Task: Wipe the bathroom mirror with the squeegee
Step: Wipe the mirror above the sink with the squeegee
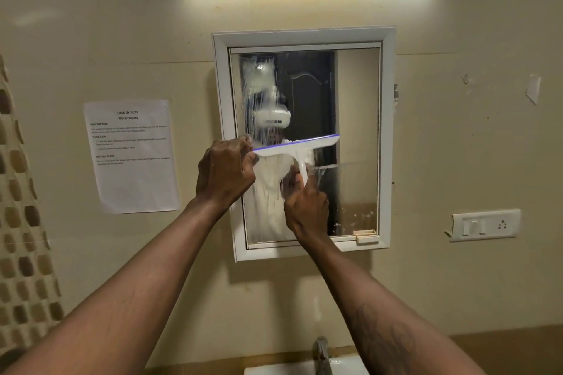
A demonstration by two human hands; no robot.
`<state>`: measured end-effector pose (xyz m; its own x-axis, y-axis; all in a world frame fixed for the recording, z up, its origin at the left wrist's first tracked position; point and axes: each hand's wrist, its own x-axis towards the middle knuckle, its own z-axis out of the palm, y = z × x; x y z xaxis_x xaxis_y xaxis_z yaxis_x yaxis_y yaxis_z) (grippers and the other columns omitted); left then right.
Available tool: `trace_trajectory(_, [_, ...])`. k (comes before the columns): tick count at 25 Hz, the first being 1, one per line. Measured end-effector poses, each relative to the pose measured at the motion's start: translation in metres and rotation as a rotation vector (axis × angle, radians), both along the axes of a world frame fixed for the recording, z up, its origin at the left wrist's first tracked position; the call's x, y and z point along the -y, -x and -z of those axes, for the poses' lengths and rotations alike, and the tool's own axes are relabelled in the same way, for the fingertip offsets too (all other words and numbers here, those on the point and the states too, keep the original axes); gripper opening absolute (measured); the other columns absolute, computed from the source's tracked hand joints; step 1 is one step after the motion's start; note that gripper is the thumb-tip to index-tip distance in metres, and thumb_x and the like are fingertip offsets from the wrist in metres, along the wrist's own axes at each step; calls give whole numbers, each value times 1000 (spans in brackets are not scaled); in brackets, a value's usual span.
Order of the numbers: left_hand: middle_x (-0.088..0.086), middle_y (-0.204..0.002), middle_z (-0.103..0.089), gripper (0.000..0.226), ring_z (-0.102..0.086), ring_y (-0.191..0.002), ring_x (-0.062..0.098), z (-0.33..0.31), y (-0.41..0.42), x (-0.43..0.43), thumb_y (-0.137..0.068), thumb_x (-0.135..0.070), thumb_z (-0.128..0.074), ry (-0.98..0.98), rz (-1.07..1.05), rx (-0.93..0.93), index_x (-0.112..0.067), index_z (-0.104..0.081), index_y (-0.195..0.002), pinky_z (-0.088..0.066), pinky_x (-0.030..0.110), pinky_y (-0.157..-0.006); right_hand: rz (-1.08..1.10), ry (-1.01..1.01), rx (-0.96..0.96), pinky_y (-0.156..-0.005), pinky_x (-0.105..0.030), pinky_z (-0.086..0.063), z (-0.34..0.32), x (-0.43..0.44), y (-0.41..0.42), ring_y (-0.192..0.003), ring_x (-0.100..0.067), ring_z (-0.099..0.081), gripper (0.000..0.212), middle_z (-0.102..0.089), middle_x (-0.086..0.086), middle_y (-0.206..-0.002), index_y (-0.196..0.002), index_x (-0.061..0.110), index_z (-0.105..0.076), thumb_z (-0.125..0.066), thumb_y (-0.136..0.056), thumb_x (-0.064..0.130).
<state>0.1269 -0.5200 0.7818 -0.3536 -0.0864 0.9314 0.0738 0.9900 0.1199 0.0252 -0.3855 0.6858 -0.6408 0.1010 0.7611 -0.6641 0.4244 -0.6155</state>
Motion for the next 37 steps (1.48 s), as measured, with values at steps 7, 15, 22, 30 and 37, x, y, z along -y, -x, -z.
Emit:
trace_trajectory(7, [4,-92,-75,8,-67,-87,27,11,-11,-5,-88,-15,-71,-26,16,34,-15,-74,-95,-46,29,-70,48,-39,11,-78,-49,-56,21,-9,-24,-92,-44,-69,47,-71,-22,-108,-151,16,-40,-39,-110,39])
trace_trajectory(15, [9,-95,-76,16,-68,-96,30,-27,-21,1,-90,-21,-66,-3,-34,-64,-12,-74,-101,-53,34,-74,25,125,-32,-62,-41,-57,-96,4,-15,-73,-23,-66,42,-64,-2,-83,-109,14,-55,-32,-111,49])
trace_trajectory(22, [13,-95,-74,23,-67,-100,31,-44,-23,15,-91,-26,-64,9,-54,-67,-11,-73,-107,-54,37,-78,-6,192,-172,-49,-19,-35,-173,26,-16,-59,0,-52,41,-58,6,-74,-112,8,-61,-36,-112,41])
trace_trajectory(30, [11,-101,-75,26,-66,-103,29,-56,-22,27,-91,-24,-64,16,-71,-76,-10,-73,-111,-52,36,-81,62,135,-170,-52,-16,-29,-187,45,-12,-70,-14,-57,41,-58,3,-81,-118,6,-62,-36,-113,37])
trace_trajectory(37, [13,-101,-74,27,-65,-105,31,-57,-15,26,-92,-25,-64,0,-51,-56,-11,-72,-113,-54,39,-82,109,73,-130,-62,-27,-44,-184,42,-10,-78,-18,-65,42,-64,-2,-88,-118,7,-62,-36,-112,40])
